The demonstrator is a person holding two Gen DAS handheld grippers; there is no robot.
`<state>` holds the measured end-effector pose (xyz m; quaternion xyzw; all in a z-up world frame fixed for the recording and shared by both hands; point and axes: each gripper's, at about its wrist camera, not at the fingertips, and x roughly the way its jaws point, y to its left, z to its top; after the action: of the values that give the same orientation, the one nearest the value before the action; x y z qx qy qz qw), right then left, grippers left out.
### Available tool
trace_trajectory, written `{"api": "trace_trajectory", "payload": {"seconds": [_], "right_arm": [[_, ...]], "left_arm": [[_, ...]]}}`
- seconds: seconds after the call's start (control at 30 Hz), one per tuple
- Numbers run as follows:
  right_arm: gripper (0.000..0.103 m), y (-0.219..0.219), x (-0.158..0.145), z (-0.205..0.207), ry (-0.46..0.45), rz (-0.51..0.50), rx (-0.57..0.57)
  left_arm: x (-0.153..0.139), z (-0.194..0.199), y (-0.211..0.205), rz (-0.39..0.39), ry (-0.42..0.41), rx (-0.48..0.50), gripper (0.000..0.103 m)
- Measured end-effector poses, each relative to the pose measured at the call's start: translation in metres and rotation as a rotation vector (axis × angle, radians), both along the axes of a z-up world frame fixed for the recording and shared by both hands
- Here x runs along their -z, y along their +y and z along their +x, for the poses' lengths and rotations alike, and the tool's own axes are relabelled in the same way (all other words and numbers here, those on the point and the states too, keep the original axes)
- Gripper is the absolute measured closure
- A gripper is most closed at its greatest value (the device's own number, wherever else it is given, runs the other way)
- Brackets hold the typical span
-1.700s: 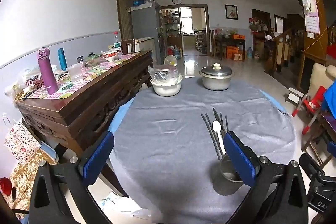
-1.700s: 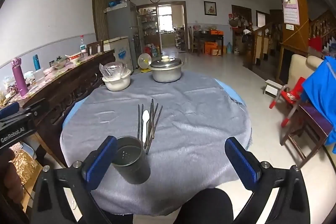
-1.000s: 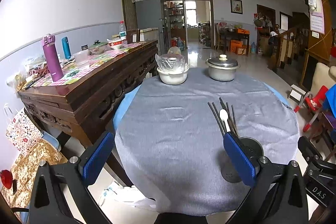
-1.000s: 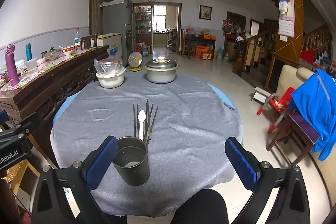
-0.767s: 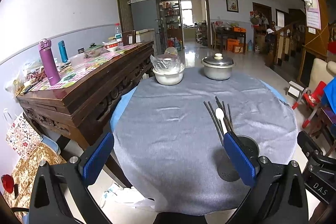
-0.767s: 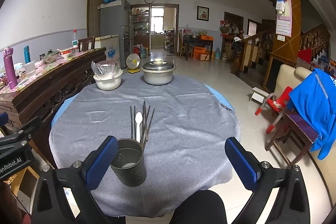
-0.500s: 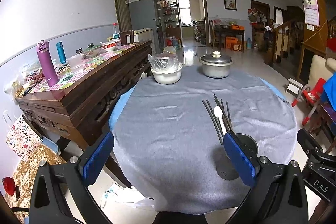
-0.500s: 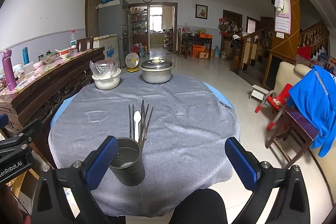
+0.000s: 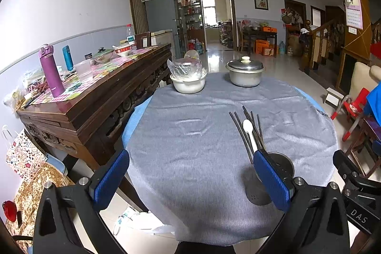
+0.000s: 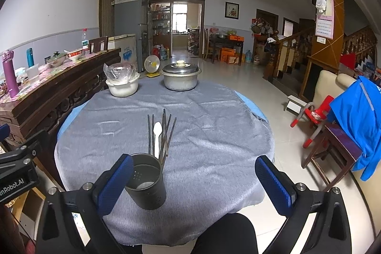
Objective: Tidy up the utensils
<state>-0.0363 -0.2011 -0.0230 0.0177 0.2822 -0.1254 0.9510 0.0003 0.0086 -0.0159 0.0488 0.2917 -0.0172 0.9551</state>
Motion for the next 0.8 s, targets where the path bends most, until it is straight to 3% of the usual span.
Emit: {"api": "trace_trajectory", "payload": {"seconds": [0.43, 0.63, 0.8], "right_arm": [[0.0, -0.007, 0.008, 0.021, 0.032, 0.031, -0.016], [0.0, -0.05, 0.014, 0.047, 0.036, 0.192, -0.052], [0.0, -0.087, 0.03, 0.101, 0.101, 0.324, -0.112]], "left_arm": [[0.009, 0.031, -0.001, -0.007, 0.043, -0.009, 0.0], [0.018, 0.066, 0.005, -0.028, 0.091, -0.018, 0.0], [0.036, 0.102, 0.009, -0.035, 0.13, -0.02, 0.0]]}}
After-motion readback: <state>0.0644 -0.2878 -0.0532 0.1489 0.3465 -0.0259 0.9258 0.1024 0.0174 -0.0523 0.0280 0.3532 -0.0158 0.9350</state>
